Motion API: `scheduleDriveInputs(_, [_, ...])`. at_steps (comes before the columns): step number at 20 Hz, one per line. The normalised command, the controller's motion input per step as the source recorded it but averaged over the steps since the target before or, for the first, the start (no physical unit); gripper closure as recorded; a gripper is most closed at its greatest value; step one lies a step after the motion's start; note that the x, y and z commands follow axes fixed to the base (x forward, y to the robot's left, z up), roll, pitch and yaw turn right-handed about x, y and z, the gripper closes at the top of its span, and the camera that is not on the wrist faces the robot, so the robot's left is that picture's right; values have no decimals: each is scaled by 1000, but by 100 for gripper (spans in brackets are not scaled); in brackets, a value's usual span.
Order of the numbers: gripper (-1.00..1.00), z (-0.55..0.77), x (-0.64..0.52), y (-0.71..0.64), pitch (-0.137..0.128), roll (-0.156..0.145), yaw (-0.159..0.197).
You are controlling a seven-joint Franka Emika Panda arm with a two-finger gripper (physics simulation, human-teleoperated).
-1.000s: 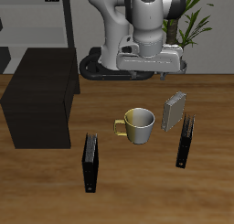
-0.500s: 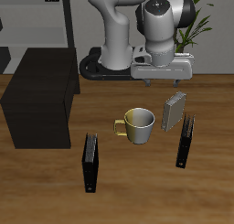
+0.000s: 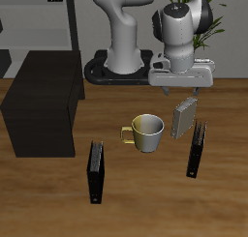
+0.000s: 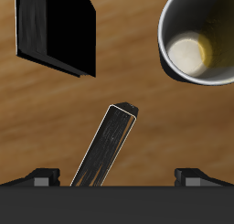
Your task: Place the yellow book flat on top of the shelf
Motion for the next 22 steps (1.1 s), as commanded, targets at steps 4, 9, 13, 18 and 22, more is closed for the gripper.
scheduleDriveInputs(4, [-100, -91, 2, 117, -70, -26, -17])
scheduleDriveInputs(9, [-100, -155, -25, 33, -53, -3, -88])
scheduleDriveInputs(13, [-100, -161, -6, 46, -17, 2, -40])
scheduleDriveInputs(18, [-100, -210, -33, 67, -24, -1, -47])
scheduleDriveInputs(22, [-100, -275, 50, 49, 31, -16, -17])
